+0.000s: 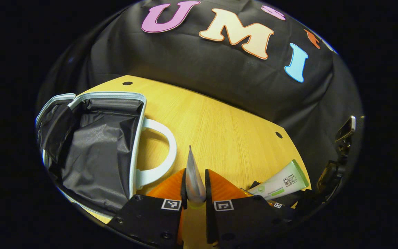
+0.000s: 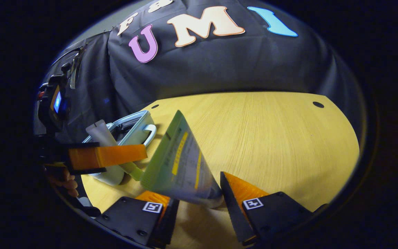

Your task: First open the suitcase, pack the skin care products into it, and then close the suitcase.

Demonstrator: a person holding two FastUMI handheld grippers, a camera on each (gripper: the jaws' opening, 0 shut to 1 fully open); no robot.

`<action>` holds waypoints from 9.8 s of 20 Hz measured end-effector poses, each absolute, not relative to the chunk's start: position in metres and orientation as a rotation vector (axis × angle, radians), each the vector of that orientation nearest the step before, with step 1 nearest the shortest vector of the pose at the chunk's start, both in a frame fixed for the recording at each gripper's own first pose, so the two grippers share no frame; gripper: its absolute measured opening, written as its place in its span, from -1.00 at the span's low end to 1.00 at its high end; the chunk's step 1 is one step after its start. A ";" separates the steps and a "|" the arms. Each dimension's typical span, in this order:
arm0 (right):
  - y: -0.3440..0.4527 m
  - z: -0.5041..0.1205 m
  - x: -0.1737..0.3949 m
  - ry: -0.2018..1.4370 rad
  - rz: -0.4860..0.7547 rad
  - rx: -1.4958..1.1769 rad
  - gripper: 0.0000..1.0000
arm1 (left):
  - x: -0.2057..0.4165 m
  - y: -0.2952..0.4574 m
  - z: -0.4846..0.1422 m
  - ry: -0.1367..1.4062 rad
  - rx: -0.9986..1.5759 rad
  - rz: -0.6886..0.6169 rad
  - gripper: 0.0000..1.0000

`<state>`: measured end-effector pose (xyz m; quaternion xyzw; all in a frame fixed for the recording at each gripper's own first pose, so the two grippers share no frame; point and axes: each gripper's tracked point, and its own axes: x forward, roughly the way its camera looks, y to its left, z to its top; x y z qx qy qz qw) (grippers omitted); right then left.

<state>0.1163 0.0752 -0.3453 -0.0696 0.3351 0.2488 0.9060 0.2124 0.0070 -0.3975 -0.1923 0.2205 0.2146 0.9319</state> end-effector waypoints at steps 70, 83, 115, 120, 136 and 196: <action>0.228 -0.204 0.071 0.611 0.477 -0.044 0.96 | -0.217 0.409 -0.340 0.580 -0.772 0.942 0.90; 0.133 -0.164 0.064 0.538 0.225 0.006 0.96 | -0.193 0.440 -0.417 0.527 -1.023 0.860 -0.37; 0.140 -0.189 0.071 0.582 0.328 0.025 0.96 | -0.106 0.288 -0.191 0.583 -0.682 0.696 -0.94; 0.124 -0.186 0.072 0.592 0.331 0.054 0.96 | -0.054 0.241 -0.160 0.542 -0.625 0.575 -0.94; 0.065 -0.142 0.087 0.496 0.249 0.104 0.96 | 0.152 0.121 -0.197 0.537 -0.771 0.213 -0.91; 0.049 -0.079 0.065 0.370 0.143 0.105 0.96 | 0.136 -0.006 -0.284 0.750 -0.318 0.197 0.91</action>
